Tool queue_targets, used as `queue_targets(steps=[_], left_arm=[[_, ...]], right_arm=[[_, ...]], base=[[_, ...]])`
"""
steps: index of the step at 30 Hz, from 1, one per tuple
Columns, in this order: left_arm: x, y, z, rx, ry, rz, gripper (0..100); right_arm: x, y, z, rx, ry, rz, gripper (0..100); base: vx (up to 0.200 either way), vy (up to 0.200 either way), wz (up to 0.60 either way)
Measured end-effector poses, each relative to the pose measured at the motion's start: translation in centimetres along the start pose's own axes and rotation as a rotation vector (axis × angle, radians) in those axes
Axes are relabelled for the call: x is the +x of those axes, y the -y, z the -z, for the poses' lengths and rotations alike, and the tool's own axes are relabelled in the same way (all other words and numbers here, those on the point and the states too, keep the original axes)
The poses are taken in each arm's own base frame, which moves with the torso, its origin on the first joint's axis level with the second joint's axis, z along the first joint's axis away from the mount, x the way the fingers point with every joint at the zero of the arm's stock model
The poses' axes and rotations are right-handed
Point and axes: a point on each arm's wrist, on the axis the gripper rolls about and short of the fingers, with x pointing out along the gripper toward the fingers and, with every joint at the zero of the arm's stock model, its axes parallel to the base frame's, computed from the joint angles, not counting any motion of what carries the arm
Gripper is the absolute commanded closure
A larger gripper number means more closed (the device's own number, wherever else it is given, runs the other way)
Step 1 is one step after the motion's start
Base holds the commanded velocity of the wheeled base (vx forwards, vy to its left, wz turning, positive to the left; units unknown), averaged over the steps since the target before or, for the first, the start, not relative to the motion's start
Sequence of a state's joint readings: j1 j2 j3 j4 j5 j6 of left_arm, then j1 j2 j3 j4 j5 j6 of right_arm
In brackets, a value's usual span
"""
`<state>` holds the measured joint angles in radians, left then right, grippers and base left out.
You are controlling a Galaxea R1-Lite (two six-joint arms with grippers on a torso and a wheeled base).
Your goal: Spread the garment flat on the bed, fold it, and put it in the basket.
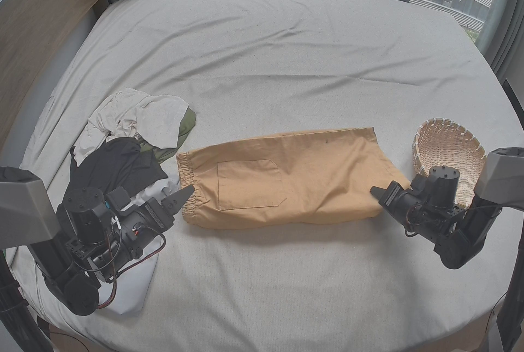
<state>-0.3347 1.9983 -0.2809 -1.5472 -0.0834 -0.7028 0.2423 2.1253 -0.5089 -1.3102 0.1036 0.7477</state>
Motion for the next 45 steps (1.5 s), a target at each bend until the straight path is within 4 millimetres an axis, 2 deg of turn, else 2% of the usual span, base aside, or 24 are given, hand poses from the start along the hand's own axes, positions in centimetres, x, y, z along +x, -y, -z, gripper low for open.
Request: queue_targets(steps=[5, 11, 12, 20, 26, 37, 45], left_arm=[[0.5, -0.3, 0.8, 0.0, -0.03, -0.009, 0], [1.5, -1.0, 1.6, -0.003, -0.06, -0.026, 0], [1.7, -1.2, 1.8, -0.004, -0.066, -0.03, 0], [2.8, -2.2, 2.6, -0.009, -0.085, -0.053, 0], [3.5, -2.6, 2.9, -0.011, -0.09, -0.058, 0], [6.1, -3.5, 3.7, -0.016, -0.087, -0.053, 0], [8.2, -3.8, 4.1, -0.023, -0.068, -0.027, 0]], right_arm=[[-2.0, 0.6, 0.3, -0.051, -0.021, 0.033, 100], [-3.2, 0.8, 0.2, -0.061, -0.004, 0.03, 100], [-3.3, 0.9, 0.3, -0.061, -0.004, 0.031, 0], [-4.6, 0.9, 1.1, -0.062, -0.043, 0.037, 0], [-7.1, 0.1, 1.7, -0.069, -0.068, 0.017, 0], [-13.1, -2.0, 1.0, -0.085, -0.017, -0.078, 0], [-15.0, -2.7, 0.5, -0.09, 0.026, -0.129, 0]], base=[[0.0, 0.0, 0.0], [0.0, 0.0, 0.0], [0.0, 0.0, 0.0], [0.0, 0.0, 0.0], [0.0, 0.0, 0.0], [0.0, 0.0, 0.0], [0.0, 0.0, 0.0]])
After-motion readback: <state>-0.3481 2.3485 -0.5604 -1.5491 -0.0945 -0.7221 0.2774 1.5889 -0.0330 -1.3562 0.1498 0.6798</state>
